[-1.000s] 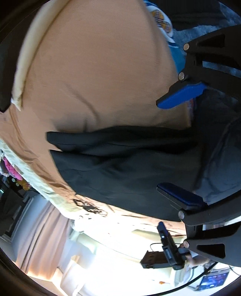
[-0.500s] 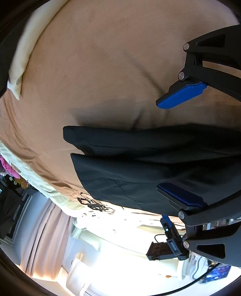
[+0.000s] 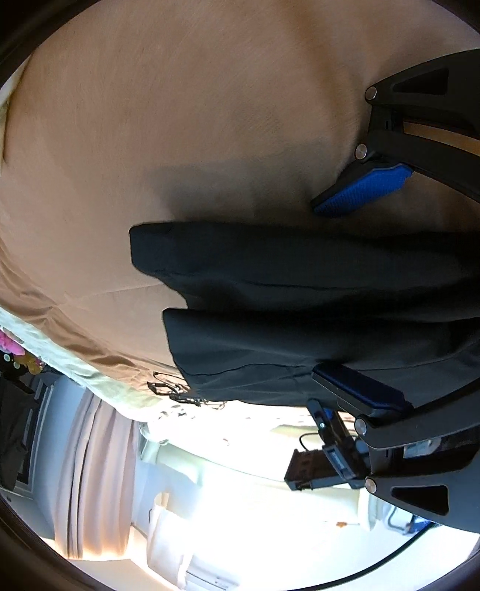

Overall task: Fold large clothes
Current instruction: 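Reposition both grippers and grasp the folded black shirt end, then lift the folded black shirt with both grippers and carry it toward the cream cloth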

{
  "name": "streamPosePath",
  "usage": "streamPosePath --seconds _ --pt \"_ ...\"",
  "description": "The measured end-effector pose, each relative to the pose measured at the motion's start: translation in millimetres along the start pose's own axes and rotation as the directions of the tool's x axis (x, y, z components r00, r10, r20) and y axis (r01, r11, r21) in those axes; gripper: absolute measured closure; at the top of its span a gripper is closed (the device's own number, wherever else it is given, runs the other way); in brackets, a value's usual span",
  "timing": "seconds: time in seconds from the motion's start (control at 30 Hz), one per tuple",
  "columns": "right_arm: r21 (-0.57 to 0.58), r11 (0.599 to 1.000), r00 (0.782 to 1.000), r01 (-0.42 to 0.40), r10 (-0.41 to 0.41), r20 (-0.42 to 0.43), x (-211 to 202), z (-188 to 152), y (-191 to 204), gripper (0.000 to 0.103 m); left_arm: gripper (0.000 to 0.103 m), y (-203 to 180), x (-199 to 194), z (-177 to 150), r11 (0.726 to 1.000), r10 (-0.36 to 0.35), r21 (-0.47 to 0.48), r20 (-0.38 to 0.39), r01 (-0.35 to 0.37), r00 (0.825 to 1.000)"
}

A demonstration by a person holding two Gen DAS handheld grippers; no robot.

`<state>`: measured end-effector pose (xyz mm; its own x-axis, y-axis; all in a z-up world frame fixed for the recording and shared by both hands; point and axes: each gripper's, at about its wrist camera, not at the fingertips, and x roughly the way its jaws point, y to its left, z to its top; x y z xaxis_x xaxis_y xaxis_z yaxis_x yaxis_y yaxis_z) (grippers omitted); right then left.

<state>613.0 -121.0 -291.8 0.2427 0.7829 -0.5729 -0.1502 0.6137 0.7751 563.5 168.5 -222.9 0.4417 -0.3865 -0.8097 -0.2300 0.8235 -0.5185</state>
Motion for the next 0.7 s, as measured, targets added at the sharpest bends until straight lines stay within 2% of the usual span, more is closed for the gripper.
streamPosePath --seconds 0.07,0.13,0.2,0.27,0.3,0.33,0.47,0.7 --pt "0.005 1.0 1.0 -0.007 0.007 -0.013 6.4 3.7 -0.8 0.031 0.047 0.9 4.3 4.9 1.0 -0.004 -0.018 0.001 0.004 1.0" --pt "0.007 1.0 1.0 -0.003 0.003 -0.023 12.7 7.3 -0.1 0.033 0.047 0.7 6.6 9.0 1.0 0.0 -0.026 0.014 0.0 1.0" --pt "-0.007 1.0 1.0 0.016 -0.016 -0.023 14.0 4.9 3.4 0.045 0.05 0.5 6.6 10.9 1.0 0.011 -0.028 0.026 -0.011 1.0" --pt "-0.017 0.998 0.998 0.052 -0.053 -0.02 13.6 5.2 6.8 0.063 0.06 -6.2 3.6 9.1 0.999 0.028 -0.018 0.039 -0.027 0.999" --pt "-0.036 0.997 0.997 0.073 -0.074 -0.012 11.6 3.5 11.8 0.067 0.062 -10.7 0.5 6.9 0.999 0.045 0.001 0.05 -0.045 0.998" --pt "-0.062 0.996 0.998 0.068 -0.068 -0.003 8.4 1.5 19.1 0.082 0.067 -15.5 -2.0 5.8 0.998 0.057 0.015 0.061 -0.058 0.997" --pt "-0.145 0.986 0.996 0.083 -0.076 0.054 -7.9 -2.8 52.2 0.087 0.081 -27.1 -20.1 1.4 0.998 0.047 0.029 0.105 -0.05 0.993" --pt "-0.249 0.962 0.988 0.112 -0.08 0.135 -38.3 -20.6 106.8 0.089 0.086 -43.4 -69.5 -11.9 0.999 -0.009 0.053 0.192 -0.001 0.981"
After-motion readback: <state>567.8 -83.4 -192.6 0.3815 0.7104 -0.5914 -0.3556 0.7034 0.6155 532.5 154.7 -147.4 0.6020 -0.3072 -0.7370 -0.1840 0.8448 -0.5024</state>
